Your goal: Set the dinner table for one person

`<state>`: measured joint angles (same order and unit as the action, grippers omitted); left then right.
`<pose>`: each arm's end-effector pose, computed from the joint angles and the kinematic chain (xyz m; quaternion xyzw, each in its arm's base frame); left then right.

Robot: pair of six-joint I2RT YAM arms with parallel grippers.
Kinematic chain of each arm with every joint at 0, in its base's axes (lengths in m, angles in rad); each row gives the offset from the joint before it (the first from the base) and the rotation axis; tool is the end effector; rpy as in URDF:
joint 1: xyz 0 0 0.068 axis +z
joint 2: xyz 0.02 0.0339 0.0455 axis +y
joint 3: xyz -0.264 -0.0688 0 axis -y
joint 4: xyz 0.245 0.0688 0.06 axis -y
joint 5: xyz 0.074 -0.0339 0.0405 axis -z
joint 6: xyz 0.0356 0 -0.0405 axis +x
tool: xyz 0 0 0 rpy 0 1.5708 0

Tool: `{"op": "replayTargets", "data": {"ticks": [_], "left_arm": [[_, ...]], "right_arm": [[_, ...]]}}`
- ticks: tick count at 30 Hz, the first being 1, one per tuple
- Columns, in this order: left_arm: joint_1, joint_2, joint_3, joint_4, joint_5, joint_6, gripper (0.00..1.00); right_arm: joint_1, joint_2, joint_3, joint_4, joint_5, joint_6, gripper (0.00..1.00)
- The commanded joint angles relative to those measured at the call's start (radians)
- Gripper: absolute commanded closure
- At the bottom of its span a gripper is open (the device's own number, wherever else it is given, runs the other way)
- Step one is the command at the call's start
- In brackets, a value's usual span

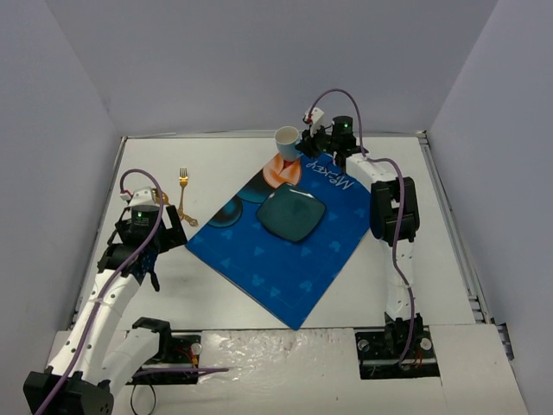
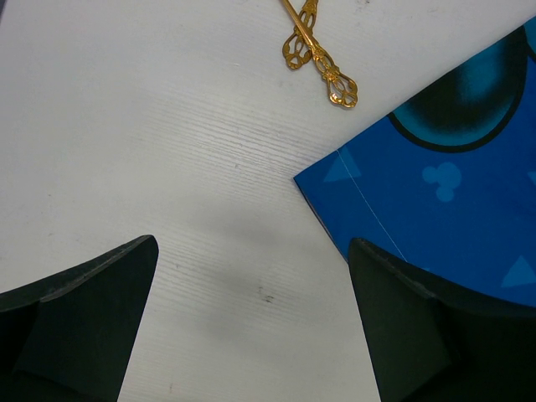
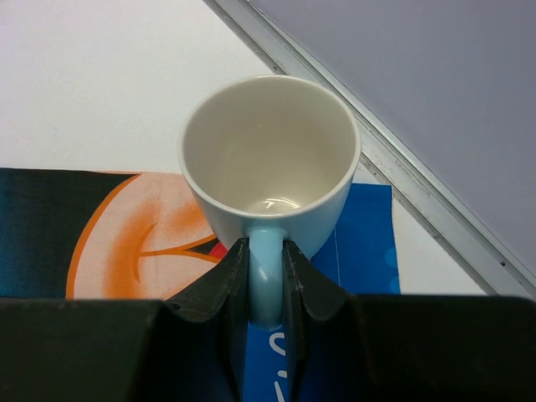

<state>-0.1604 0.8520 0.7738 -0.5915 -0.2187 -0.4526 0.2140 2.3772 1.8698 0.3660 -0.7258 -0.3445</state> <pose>0.1793 -0.0212 0.2854 -0.1773 0.8784 -0.0369 0.4423 0.5358 0.1406 0.2154 -0.4183 0.6146 0.2276 0.6289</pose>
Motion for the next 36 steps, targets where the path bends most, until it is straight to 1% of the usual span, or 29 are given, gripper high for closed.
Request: {"op": "replayTargets", "data": {"ticks": [1,16,19,22,26,30,34,36], "left_arm": [[0.005,0.001,0.016,0.055,-0.018,0.015,0.06],[0.005,0.007,0.015,0.058,-0.013,0.019,0.06],[0.005,0.007,0.015,0.058,-0.012,0.019,0.06],[0.005,0.006,0.015,0.058,-0.012,0.019,0.06],[0.005,0.005,0.016,0.058,-0.013,0.019,0.06],[0.005,0.007,0.016,0.058,-0.013,0.019,0.06],[0.005,0.003,0.016,0.056,-0.014,0.017,0.06],[0.005,0.001,0.015,0.055,-0.016,0.016,0.06]], "right_arm": [[-0.011,-0.041,0.093,0.162,-0.052,-0.029,1.0],[-0.021,0.015,0.045,0.141,-0.066,-0.054,1.0],[-0.024,0.007,0.026,0.132,-0.052,-0.077,0.96],[-0.034,-0.011,0.006,0.119,-0.044,-0.096,0.88],[-0.045,-0.032,-0.012,0.111,-0.033,-0.114,0.8],[-0.057,-0.046,-0.026,0.104,-0.03,-0.12,0.75],[-0.064,-0.068,-0.048,0.103,-0.027,-0.125,0.66],[-0.066,-0.088,-0.058,0.103,-0.025,-0.125,0.64]]}}
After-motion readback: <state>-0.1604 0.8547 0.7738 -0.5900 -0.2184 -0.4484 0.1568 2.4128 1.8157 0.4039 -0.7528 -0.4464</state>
